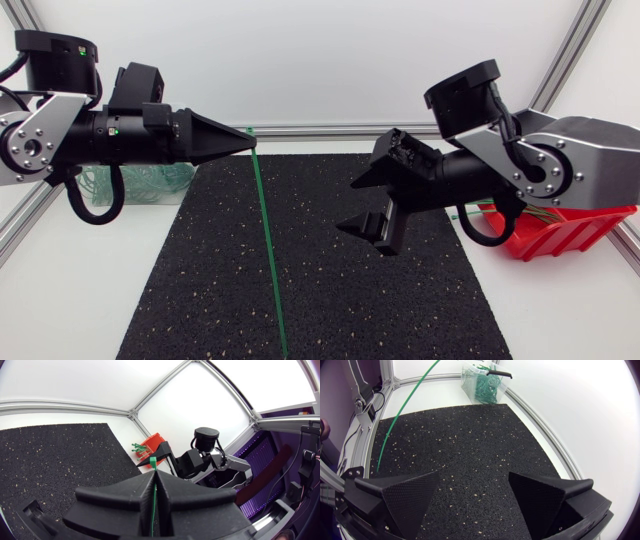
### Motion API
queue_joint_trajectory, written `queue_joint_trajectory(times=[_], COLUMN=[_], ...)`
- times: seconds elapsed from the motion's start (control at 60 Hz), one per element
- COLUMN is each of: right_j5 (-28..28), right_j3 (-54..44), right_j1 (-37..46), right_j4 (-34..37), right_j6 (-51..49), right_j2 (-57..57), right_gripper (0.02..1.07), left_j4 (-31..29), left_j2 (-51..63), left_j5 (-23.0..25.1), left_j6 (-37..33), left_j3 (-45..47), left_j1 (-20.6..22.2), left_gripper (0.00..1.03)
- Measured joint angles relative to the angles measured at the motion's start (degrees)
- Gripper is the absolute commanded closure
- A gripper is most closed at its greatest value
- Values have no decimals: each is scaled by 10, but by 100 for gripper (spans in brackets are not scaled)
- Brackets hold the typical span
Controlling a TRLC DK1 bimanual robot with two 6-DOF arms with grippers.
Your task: Take a green cable tie from the red box, thread the tail through the head to close it, then place it in the transparent bin on the left.
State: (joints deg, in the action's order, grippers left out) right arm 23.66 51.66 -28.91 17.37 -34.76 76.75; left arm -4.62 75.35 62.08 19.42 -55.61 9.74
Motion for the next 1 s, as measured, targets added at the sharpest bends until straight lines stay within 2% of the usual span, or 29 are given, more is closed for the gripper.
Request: queue_joint_trajectory(times=[0.117, 0.183, 0.317, 0.45, 0.617, 0.8, 0.9, 1.0], right_j5=[-27, -42, -74, -81, -66, -27, -16, 5], right_j3=[-1, -19, -49, -62, -77, -142, -187, -219], right_j1=[-15, -23, -30, -33, -51, -90, -123, -150], right_j4=[-44, -130, -251, -314, -367, -522, -538, -534], right_j6=[-53, -93, -187, -287, -403, -506, -577, -643], right_j2=[5, 5, 5, 6, 8, 8, 13, 18], right_gripper=[6, 6, 6, 6, 6, 6, 6, 12], left_j4=[-20, -25, -31, -41, -47, -62, -85, -95], left_j2=[18, 27, 43, 50, 50, 53, 65, 79], left_j5=[0, 0, 5, 5, 6, 7, 16, 20], left_j6=[-17, -25, -31, -36, -41, -42, -43, -43], left_j3=[-10, -15, -27, -36, -43, -52, -63, -66], left_j1=[-2, -5, -14, -16, -18, -18, -18, -17], left_gripper=[99, 99, 99, 99, 99, 99, 99, 99])
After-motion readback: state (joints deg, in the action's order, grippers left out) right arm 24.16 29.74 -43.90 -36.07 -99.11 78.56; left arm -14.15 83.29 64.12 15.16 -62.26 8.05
